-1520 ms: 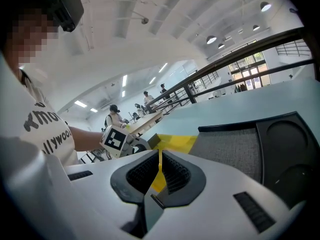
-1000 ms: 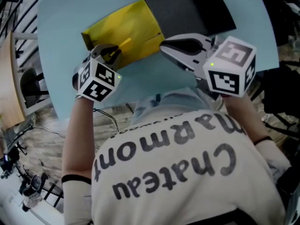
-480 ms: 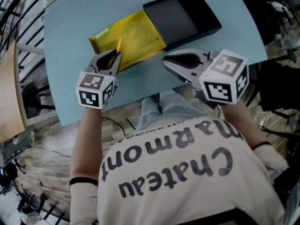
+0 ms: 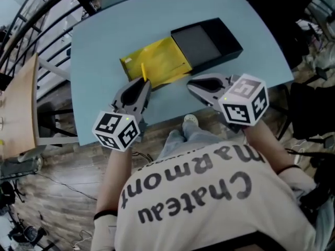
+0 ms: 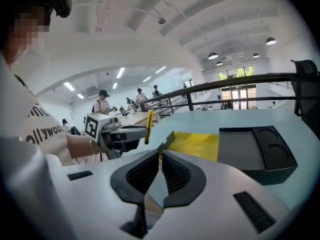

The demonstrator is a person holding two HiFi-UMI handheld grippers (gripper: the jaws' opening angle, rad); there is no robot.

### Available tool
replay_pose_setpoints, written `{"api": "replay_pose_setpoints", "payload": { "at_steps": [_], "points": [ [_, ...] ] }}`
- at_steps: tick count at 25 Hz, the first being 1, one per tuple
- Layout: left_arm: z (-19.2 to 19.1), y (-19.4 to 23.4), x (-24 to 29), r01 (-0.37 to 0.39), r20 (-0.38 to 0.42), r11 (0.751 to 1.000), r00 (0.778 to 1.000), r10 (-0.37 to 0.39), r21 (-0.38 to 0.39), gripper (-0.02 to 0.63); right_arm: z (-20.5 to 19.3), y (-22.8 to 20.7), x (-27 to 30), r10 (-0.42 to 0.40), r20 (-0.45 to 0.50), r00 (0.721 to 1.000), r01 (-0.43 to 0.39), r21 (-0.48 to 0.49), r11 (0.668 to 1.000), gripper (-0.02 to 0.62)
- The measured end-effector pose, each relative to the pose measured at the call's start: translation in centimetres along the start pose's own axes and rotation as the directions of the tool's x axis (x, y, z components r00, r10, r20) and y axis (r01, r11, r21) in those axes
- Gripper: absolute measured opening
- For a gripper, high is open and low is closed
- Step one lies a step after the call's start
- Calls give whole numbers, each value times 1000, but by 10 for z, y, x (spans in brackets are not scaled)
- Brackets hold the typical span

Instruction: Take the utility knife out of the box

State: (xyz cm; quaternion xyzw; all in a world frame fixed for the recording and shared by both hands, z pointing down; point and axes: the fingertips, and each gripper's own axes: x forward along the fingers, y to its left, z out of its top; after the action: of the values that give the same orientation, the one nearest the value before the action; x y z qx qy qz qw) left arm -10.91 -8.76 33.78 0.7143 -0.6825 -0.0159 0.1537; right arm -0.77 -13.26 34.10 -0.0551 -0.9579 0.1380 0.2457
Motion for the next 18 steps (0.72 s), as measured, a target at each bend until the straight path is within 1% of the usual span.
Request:
{"api": "replay_pose_setpoints", "payload": {
  "at_steps": [3,8,12,15,18],
  "points": [
    [4,-14,-24,1,40,999,999,1,-39,54,1,10,2,11,15,1000,-10,-23,1000,44],
    [-17,-19,-64,-49,13,996,999,50,-68,54,-7,38,10,52,25,998,-51,-34,998,44],
    [-34,-24,-88,-95,-9,994,995,95,-47,54,-14,55,17,90,34,995,-89,-23,996,44],
    [-43,-27,-100,-126,-12,990,992,125,-57,54,-15,62,19,116,41,992,-116,-15,993,44],
    [-48,-30,-109,-163,-7,985,987,163,-61,54,-17,61,18,126,38,991,-125,-34,992,43]
  ]
}}
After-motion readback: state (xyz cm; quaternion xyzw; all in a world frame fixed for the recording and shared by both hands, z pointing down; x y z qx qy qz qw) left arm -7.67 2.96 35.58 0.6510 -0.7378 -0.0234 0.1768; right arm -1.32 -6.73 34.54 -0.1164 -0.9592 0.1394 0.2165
